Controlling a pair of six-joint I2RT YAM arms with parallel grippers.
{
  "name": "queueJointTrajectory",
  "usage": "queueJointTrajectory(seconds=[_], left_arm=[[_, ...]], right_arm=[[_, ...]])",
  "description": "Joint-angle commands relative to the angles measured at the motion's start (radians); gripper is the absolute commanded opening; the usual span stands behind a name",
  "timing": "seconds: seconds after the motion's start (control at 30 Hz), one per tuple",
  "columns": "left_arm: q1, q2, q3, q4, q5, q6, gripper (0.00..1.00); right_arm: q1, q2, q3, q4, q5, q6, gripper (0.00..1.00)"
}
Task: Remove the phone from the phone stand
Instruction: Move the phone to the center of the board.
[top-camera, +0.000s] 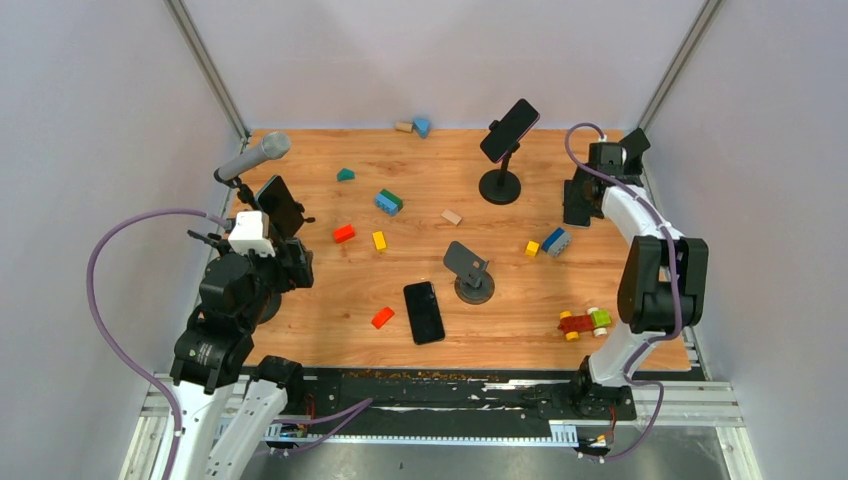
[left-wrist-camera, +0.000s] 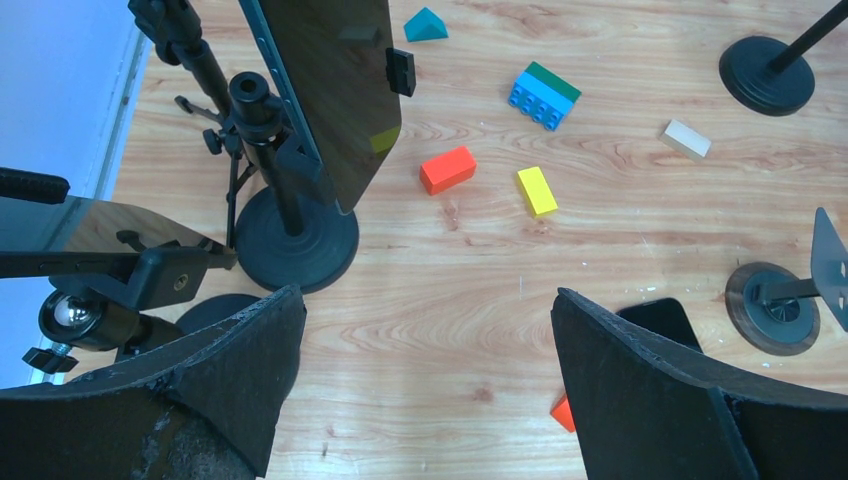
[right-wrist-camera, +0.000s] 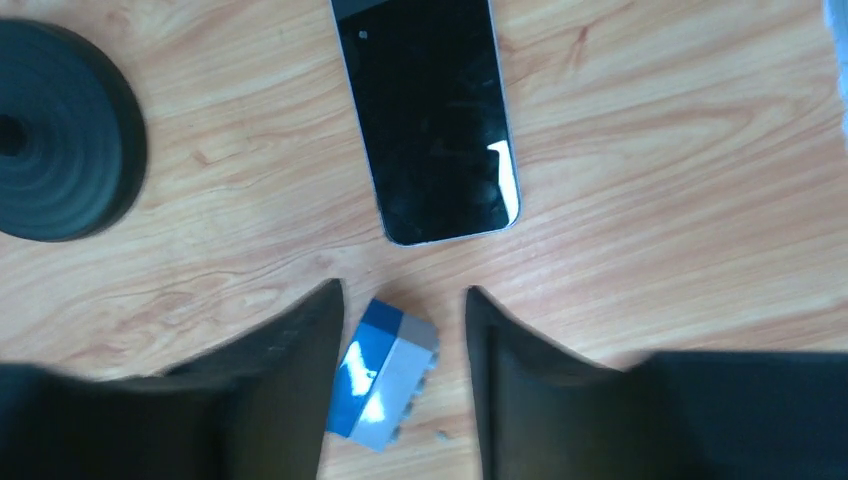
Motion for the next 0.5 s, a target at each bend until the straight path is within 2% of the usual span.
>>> queueJointTrajectory(seconds=[0.0,0.13,0.27,0.33,0.47], left_arm=[[0.007,-0.002,-0.003,0.028,-0.003,0.014,1.00],[0.007,-0.006,-0.004,0.029,-0.007,0.012,1.00],[0.007,-0.008,-0.005,0.029,-0.009,0.012,1.00],[0.007,-0.008,-0.005,0.029,-0.007,0.012,1.00],[0.008,-0.006,-0.005,0.030,-0.004,0.014,1.00]], right_arm=[[0.001,0.094,0.118,0.008,0.041,-0.042,0.60],[-0.004,0.203,0.242,-0.030,0.089,-0.060,0.85],[-0.026,0.318,0.352,-0.080,0.077,-0.082,0.91],[-0.033,0.367,0.398,-0.103,0.080,-0.097,0.99],[-0.053,0.441,0.475,-0.138,0.062,-0.125,1.00]])
